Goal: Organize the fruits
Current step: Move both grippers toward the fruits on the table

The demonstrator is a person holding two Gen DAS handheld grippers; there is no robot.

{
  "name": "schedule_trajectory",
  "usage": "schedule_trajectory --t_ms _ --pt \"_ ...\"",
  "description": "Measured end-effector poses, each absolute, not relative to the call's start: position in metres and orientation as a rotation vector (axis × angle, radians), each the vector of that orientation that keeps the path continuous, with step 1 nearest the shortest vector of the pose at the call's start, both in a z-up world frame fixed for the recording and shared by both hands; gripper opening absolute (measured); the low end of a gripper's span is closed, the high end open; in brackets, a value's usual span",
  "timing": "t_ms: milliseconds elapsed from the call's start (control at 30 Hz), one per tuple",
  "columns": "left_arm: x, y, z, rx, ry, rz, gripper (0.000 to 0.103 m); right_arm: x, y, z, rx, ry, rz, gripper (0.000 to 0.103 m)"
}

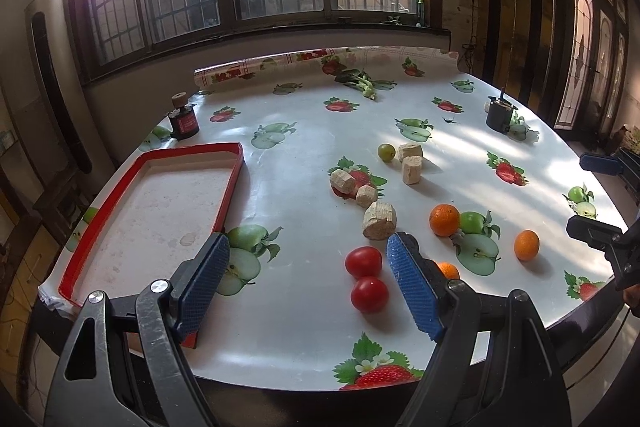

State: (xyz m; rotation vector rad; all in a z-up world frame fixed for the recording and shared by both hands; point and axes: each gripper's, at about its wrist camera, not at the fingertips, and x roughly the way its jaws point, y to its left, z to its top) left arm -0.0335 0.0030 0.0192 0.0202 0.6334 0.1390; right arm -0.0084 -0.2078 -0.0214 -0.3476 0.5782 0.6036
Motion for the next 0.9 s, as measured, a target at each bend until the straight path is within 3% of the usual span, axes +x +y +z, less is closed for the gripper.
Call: schedule_trajectory --t_ms 900 --pt "-0.022 -0.006 -0.009 -0.008 0.73 0.038 0.081 -0.001 -0.212 -0.045 -0.328 0.658 0.642 0.103"
